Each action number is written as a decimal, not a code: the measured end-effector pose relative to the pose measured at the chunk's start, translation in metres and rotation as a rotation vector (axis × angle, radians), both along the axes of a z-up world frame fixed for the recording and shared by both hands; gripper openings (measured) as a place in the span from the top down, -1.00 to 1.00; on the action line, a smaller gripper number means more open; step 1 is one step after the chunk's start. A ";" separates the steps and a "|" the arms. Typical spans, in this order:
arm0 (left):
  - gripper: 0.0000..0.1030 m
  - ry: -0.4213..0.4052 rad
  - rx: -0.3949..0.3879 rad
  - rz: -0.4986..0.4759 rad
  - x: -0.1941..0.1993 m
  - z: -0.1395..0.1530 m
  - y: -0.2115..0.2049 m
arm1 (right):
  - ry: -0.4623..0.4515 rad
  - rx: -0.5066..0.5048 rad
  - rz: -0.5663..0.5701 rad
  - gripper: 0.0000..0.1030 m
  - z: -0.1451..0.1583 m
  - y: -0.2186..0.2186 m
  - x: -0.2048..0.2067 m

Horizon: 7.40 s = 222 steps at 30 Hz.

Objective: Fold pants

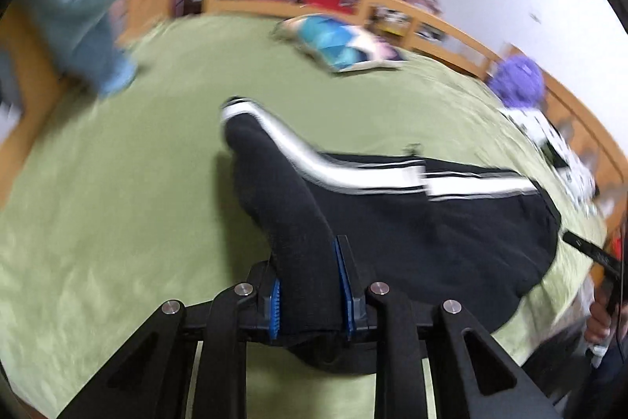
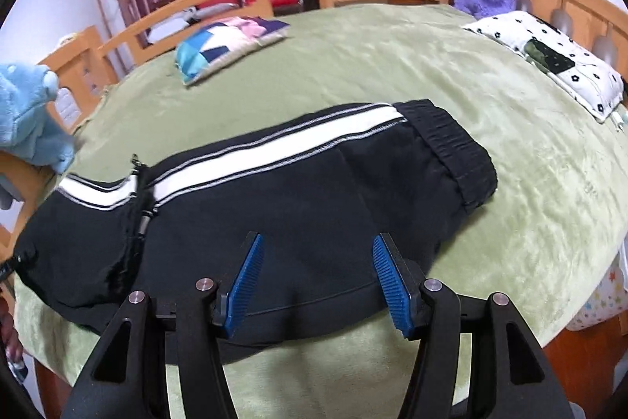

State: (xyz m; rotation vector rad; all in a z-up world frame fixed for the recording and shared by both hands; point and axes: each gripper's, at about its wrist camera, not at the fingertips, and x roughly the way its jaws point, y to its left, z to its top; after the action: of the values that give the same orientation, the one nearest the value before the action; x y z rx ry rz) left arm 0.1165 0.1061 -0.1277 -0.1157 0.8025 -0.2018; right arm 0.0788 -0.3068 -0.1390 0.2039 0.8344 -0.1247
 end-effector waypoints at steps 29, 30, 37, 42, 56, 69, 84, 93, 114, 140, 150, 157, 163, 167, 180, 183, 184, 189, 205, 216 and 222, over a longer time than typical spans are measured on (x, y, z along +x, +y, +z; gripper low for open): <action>0.55 0.106 -0.010 -0.267 -0.022 -0.013 -0.166 | 0.001 0.189 -0.021 -0.11 -0.019 -0.013 -0.007; 0.54 0.105 -0.023 -0.264 -0.023 -0.011 -0.163 | 0.003 0.185 -0.010 -0.11 -0.020 -0.008 -0.005; 0.01 0.053 -0.061 -0.199 -0.034 0.006 -0.128 | 0.038 0.101 0.087 -0.11 -0.020 0.037 0.005; 0.01 0.044 -0.027 -0.137 -0.033 0.011 -0.106 | 0.045 0.056 0.114 -0.11 -0.012 0.055 0.002; -0.30 0.086 0.066 0.081 -0.029 -0.002 -0.052 | 0.048 0.068 0.197 -0.11 0.001 0.099 0.016; -0.25 0.136 0.020 0.149 -0.022 -0.031 0.011 | 0.132 0.273 0.316 -0.22 -0.045 0.162 0.060; -0.21 0.134 0.115 0.180 -0.009 -0.023 0.005 | 0.035 0.177 0.445 0.76 -0.002 0.183 0.059; -0.21 0.133 0.053 0.127 0.007 -0.005 -0.023 | -0.073 0.081 0.424 0.78 0.055 0.109 0.061; -0.24 0.209 0.021 -0.099 0.041 -0.014 -0.161 | 0.069 0.014 0.095 0.73 -0.018 -0.134 0.068; -0.27 0.334 0.060 -0.221 0.047 -0.056 -0.239 | 0.136 -0.140 0.195 -0.13 -0.021 -0.127 0.050; -0.28 0.332 0.021 -0.196 0.086 -0.065 -0.245 | 0.173 -0.015 0.184 -0.27 -0.052 -0.138 0.094; -0.42 0.342 -0.014 -0.198 0.100 -0.083 -0.250 | 0.207 0.105 0.193 -0.38 -0.074 -0.144 0.115; -0.24 0.356 -0.074 -0.186 0.108 -0.094 -0.247 | 0.212 0.132 0.190 -0.41 -0.082 -0.141 0.122; 0.51 0.300 -0.056 -0.230 0.104 -0.075 -0.253 | 0.194 0.193 0.173 0.09 -0.071 -0.148 0.116; 0.80 0.247 -0.165 -0.244 0.100 -0.032 -0.181 | 0.033 0.144 0.098 0.64 0.013 -0.067 0.092; 0.80 0.203 -0.128 -0.202 0.099 -0.022 -0.146 | 0.031 0.191 0.124 0.65 0.016 -0.043 0.092; 0.80 0.197 -0.129 -0.185 0.100 -0.019 -0.131 | 0.038 0.200 0.143 0.65 0.014 -0.030 0.094; 0.80 0.165 -0.114 -0.066 0.108 -0.005 -0.053 | 0.049 0.285 0.253 0.65 0.008 0.039 0.106; 0.24 0.242 -0.044 -0.012 0.096 -0.051 -0.005 | 0.227 0.218 0.286 0.22 -0.058 0.079 0.130; -0.11 0.253 0.039 0.005 0.020 -0.068 -0.006 | 0.115 0.069 0.383 0.20 -0.033 0.117 0.048; -0.15 0.291 0.026 -0.008 0.000 -0.068 0.000 | 0.149 -0.074 0.366 0.21 -0.059 0.138 0.022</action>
State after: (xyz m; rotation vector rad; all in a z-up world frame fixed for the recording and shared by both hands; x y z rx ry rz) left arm 0.1161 0.1060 -0.1954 -0.1187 1.0953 -0.1843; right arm 0.1005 -0.1692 -0.1983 -0.0299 1.0007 0.1745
